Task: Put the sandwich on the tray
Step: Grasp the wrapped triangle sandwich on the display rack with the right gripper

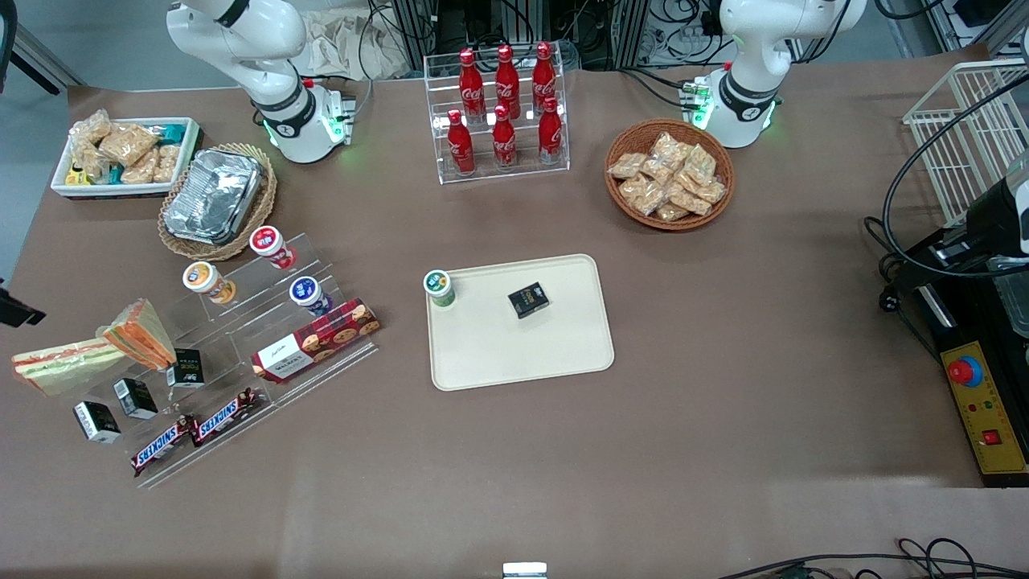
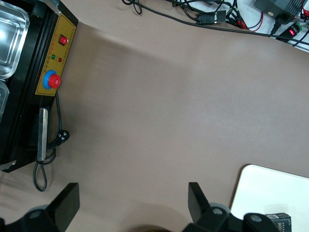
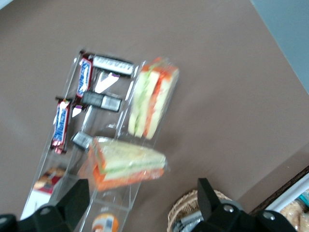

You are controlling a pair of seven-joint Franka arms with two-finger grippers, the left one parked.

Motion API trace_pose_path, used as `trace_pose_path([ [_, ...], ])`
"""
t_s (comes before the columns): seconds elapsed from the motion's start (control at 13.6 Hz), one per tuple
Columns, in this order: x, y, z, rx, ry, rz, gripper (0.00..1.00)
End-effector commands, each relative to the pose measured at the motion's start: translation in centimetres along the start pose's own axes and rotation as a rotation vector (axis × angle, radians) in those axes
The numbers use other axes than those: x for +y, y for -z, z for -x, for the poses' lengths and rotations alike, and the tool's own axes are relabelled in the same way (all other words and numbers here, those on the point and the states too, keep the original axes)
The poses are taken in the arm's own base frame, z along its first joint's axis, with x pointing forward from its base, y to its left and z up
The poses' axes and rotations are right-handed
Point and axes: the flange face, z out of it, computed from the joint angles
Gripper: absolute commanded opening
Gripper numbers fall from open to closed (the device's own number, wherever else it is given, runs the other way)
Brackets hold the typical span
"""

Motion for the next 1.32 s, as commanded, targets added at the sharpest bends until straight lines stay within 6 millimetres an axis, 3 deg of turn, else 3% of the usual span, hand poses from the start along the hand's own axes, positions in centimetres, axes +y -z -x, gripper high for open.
trace_pose_path([
  [0.0,0.6,-1.6,-1.6,0.017,-0.08,0.027,0.99],
  [0.44,-0.7,-6.3,-4.5,0.099,-0.112,0.032,0.99],
  [0.51,-0.8,-6.1,-4.8,0.113,-0.166,0.021,0.99],
  [1.1,-1.4,-10.4,-5.1,0.064,-0.225,0.025,0.99],
  [1.25,-0.4,-12.0,-5.6,0.062,-0.246,0.022,0.99],
])
